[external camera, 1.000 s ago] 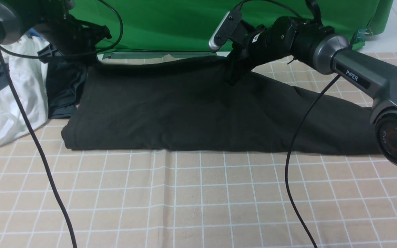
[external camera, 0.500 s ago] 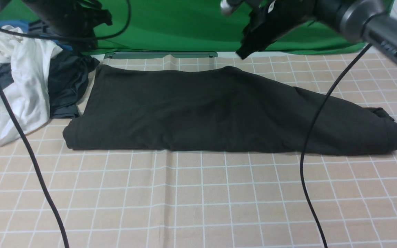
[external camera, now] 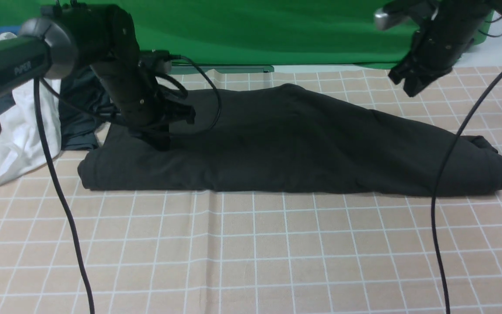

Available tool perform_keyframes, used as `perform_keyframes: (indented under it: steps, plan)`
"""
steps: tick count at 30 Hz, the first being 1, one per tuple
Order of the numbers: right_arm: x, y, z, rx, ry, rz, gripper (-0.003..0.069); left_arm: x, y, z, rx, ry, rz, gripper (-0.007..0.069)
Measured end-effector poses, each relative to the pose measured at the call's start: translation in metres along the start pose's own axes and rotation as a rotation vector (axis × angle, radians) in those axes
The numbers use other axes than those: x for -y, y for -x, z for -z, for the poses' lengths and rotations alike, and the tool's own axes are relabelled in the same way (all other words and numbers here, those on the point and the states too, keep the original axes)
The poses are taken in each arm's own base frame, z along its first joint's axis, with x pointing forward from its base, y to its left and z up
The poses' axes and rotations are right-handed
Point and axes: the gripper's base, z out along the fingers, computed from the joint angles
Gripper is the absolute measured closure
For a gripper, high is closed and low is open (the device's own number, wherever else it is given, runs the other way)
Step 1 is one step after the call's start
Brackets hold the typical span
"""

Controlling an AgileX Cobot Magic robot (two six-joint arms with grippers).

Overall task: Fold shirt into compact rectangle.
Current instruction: 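Pull the folded dark garment lengthwise by its ends to straighten it flat on the table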

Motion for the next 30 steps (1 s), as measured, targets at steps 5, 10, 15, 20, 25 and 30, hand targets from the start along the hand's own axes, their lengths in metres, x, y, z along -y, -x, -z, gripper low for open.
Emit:
perform_keyframes:
  steps: [5,10,15,20,25,30]
  plan:
    - [0.011,-0.007,-0.02,-0.049,0.008,-0.033,0.021,-0.006,-0.01,-0.013,-0.014,0.066,0.039,0.0606]
    - [0.008,-0.017,-0.044,-0.113,0.038,-0.038,0.0167,-0.009,-0.011,-0.016,-0.012,0.09,0.045,0.0606]
    - [0.006,-0.025,-0.057,-0.158,0.053,-0.042,0.0175,-0.009,-0.011,-0.016,-0.008,0.09,0.047,0.0606]
    - [0.007,-0.026,-0.058,-0.16,0.062,-0.027,0.0463,-0.008,-0.011,-0.016,-0.004,0.084,0.049,0.0606]
    - [0.014,-0.027,-0.053,-0.151,0.055,-0.042,0.0606,-0.008,-0.011,-0.016,-0.004,0.083,0.046,0.0606]
    - [0.027,-0.03,-0.04,-0.127,0.042,-0.072,0.0606,-0.008,-0.011,-0.016,-0.004,0.082,0.047,0.0606]
